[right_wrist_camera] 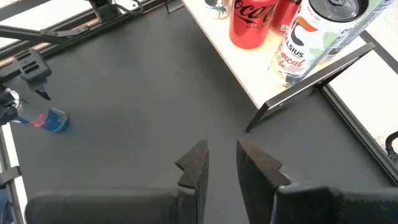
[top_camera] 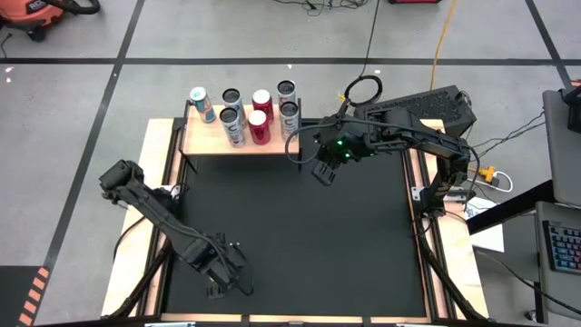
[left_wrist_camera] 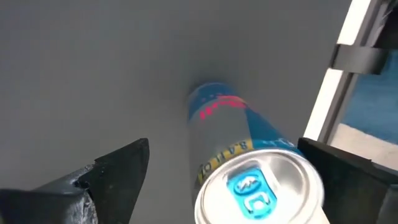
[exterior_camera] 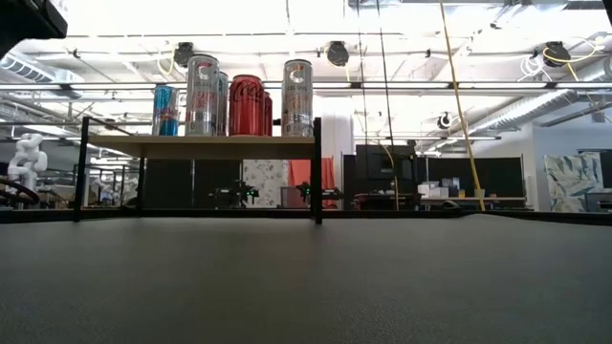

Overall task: Place canned beverage on shelf
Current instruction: Put the blue soda can on the shelf aligned with the other blue soda can

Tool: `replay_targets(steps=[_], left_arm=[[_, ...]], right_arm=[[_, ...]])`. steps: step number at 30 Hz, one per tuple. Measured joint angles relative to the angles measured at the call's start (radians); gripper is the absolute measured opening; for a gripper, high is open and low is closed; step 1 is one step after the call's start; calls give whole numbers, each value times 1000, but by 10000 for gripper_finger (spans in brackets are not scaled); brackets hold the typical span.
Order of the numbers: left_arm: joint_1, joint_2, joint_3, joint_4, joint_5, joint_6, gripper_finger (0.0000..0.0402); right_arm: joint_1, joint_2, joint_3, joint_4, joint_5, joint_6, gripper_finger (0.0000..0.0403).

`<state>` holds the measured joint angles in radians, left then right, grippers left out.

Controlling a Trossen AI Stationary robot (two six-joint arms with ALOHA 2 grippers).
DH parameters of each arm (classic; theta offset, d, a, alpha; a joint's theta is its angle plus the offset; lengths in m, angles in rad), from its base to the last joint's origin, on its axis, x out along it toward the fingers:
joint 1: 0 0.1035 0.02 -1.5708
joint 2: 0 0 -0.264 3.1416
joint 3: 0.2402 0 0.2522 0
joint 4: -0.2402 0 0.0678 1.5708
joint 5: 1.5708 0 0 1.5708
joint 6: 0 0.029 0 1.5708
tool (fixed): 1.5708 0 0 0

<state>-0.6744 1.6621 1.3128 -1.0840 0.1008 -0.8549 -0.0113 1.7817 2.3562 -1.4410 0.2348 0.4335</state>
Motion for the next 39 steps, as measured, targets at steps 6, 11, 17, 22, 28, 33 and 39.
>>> replay_targets(steps=[6,11,17,22,28,33,39], left_arm=[[0,34,0,-5,-16,-2,400],[0,36,0,-6,-18,-4,400],[0,36,0,-5,1,-4,399],[-7,36,0,-4,5,-4,369],[-9,35,0,0,16,46,289],[-9,34,1,-7,18,148,218],[-7,31,1,-71,19,253,212]], right_arm=[[0,0,0,0,0,0,68],[0,2,0,0,0,-3,68],[0,15,0,5,4,-8,68],[0,36,-1,8,3,-22,68],[0,56,-1,2,3,-34,68],[0,62,-1,-4,3,-28,68],[0,61,-1,-8,3,-27,68]])
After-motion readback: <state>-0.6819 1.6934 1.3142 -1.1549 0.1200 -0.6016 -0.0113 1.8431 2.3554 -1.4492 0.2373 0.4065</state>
